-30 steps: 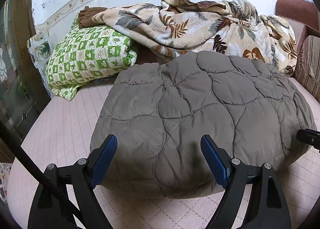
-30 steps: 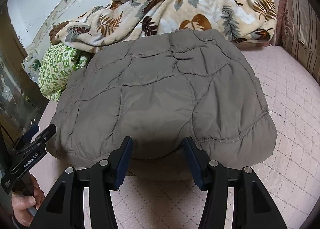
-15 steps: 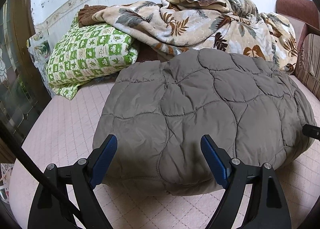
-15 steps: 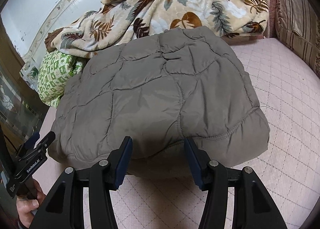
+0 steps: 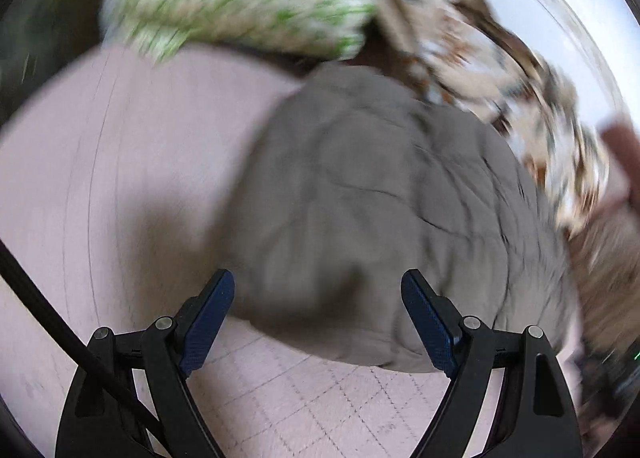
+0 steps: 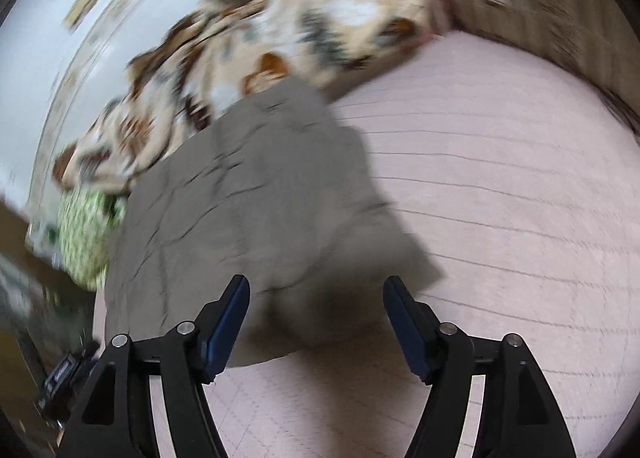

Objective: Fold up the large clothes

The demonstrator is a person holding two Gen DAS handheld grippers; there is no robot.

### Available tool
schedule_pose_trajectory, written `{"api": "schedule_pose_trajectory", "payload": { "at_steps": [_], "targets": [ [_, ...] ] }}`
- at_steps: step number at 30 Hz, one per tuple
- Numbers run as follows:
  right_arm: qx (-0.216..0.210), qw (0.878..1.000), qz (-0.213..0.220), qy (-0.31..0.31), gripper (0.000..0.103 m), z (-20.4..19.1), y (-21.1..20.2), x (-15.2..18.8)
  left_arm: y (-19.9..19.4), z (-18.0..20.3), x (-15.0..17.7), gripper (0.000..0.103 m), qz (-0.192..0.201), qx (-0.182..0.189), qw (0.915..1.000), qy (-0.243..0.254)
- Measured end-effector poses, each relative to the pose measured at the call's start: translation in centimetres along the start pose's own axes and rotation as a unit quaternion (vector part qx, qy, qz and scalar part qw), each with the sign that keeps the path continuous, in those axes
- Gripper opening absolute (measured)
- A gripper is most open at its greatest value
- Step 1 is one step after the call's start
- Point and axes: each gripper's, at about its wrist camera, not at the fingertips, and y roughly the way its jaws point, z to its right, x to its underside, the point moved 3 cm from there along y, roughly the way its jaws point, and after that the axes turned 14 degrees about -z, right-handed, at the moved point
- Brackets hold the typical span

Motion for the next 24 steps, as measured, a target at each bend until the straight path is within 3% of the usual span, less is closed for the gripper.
{"api": "schedule_pose_trajectory", "payload": {
  "at_steps": [3,6,9,15,20,24],
  "targets": [
    [-0.032,0.998,-0.006,0.053,0.078,2.6,0.0,-0.2,0.7,-3.9,-0.2,0.085,-0.035,0.046,0.9964,-0.063],
    [-0.079,0.991,-0.021,0.105,0.078,4.6,0.7,0.0,1.5,-6.4,0.4,0.085,-0.059,0.096,0.9871,-0.114],
    [-0.110,0.986,-0.030,0.122,0.079,4.7,1.4,0.2,2.4,-7.1,1.1,0.085,-0.073,0.138,0.9781,-0.137],
    [-0.145,0.977,-0.029,0.152,0.081,5.3,2.7,0.5,3.4,-6.9,1.7,0.085,-0.067,0.157,0.9747,-0.145],
    [-0.162,0.971,-0.016,0.178,0.082,6.4,3.7,0.5,4.9,-5.7,0.8,0.085,-0.054,0.152,0.9770,-0.139],
    [-0.176,0.965,-0.005,0.195,0.084,7.1,4.9,0.0,5.9,-5.9,0.1,0.089,-0.041,0.173,0.9724,-0.152]
  ]
}}
